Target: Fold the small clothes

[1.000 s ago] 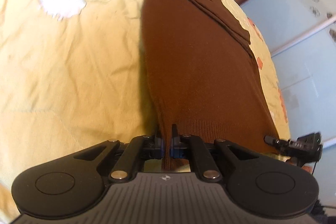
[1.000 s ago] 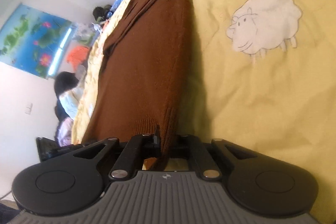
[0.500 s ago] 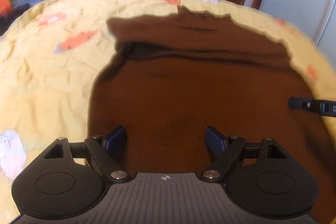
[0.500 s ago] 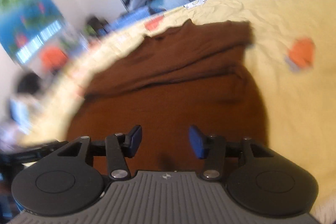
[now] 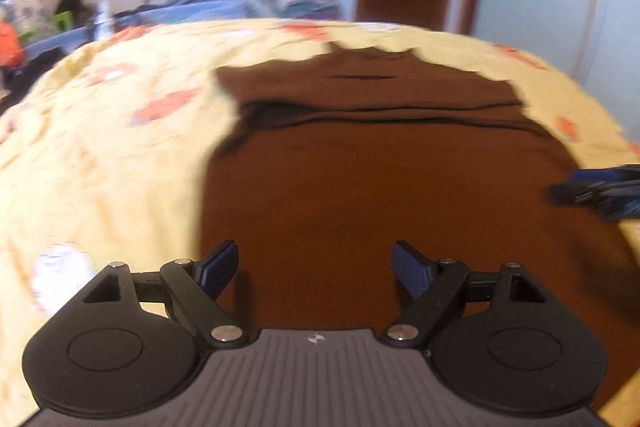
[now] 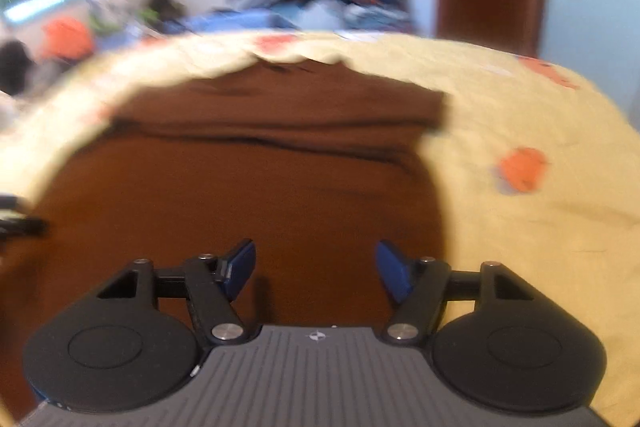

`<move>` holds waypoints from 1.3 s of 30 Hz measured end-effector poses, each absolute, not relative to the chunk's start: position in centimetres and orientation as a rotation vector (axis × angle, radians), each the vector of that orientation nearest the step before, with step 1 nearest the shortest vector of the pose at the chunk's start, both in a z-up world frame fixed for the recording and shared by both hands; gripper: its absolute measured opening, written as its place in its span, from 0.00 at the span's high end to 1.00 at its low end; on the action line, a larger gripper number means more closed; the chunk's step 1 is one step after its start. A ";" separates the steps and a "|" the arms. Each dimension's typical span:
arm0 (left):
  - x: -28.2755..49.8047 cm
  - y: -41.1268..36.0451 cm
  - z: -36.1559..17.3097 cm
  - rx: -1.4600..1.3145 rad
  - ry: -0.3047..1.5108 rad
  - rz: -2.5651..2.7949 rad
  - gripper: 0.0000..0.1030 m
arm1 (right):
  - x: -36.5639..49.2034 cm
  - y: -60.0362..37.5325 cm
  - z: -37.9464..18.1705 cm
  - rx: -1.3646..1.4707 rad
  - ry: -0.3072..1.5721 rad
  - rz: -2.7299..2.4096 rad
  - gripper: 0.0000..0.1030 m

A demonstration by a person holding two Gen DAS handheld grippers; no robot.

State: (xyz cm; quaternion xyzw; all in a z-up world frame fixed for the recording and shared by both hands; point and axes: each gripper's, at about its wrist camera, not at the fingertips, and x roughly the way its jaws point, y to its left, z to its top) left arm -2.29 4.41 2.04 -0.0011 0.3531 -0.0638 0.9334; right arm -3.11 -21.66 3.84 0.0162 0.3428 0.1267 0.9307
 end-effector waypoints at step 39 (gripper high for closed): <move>-13.9 15.6 -2.3 -0.965 0.958 -0.406 0.25 | -15.7 -32.4 1.3 0.779 0.969 0.488 0.04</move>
